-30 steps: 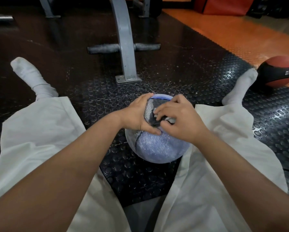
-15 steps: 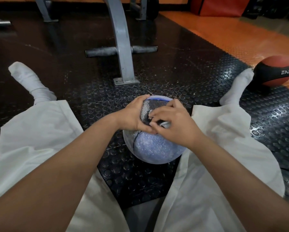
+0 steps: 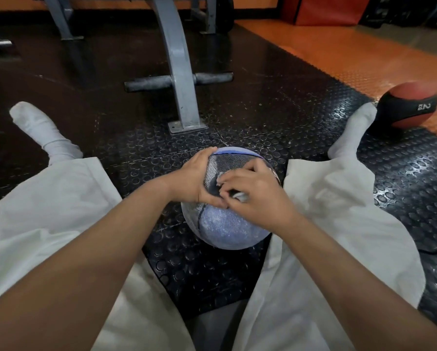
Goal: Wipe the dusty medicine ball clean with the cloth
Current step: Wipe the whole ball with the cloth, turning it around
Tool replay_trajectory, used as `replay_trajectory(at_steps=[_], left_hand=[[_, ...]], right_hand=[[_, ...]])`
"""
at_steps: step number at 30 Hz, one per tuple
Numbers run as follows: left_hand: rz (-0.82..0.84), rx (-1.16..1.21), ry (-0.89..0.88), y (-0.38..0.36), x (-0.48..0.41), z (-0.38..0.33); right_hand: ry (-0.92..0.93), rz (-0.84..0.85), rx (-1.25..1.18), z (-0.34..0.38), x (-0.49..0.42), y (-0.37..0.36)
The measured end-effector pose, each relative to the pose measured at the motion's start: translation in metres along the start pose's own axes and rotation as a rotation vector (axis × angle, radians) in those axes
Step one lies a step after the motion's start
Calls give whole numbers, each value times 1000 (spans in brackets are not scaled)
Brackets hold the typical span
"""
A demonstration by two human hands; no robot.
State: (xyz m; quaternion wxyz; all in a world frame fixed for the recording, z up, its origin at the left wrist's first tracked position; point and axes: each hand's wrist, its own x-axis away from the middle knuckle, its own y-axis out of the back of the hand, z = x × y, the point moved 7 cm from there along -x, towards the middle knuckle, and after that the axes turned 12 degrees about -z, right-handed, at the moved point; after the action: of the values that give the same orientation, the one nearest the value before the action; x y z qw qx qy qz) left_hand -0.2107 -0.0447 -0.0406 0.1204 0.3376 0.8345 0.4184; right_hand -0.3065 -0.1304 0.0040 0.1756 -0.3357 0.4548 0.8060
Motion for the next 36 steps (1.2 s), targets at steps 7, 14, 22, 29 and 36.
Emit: replay_trajectory(at_steps=[7,14,22,29,36], left_hand=[[-2,36,1,-4,-2,-7],[20,-44,21,-1,-4,-11],[-14,-10,19,-2,5,-7],[-55,-57,-43,-11,9,-19],[-151,90,-43,-15,24,-11]], right_hand=[[-514,-270,-116,-71,24,41],[-193,-157,88,-27,9,23],[-732,-220,-40,-94,18,38],[-428,-201,180,-46,-14,26],[-346,-53,205,-33,-10,25]])
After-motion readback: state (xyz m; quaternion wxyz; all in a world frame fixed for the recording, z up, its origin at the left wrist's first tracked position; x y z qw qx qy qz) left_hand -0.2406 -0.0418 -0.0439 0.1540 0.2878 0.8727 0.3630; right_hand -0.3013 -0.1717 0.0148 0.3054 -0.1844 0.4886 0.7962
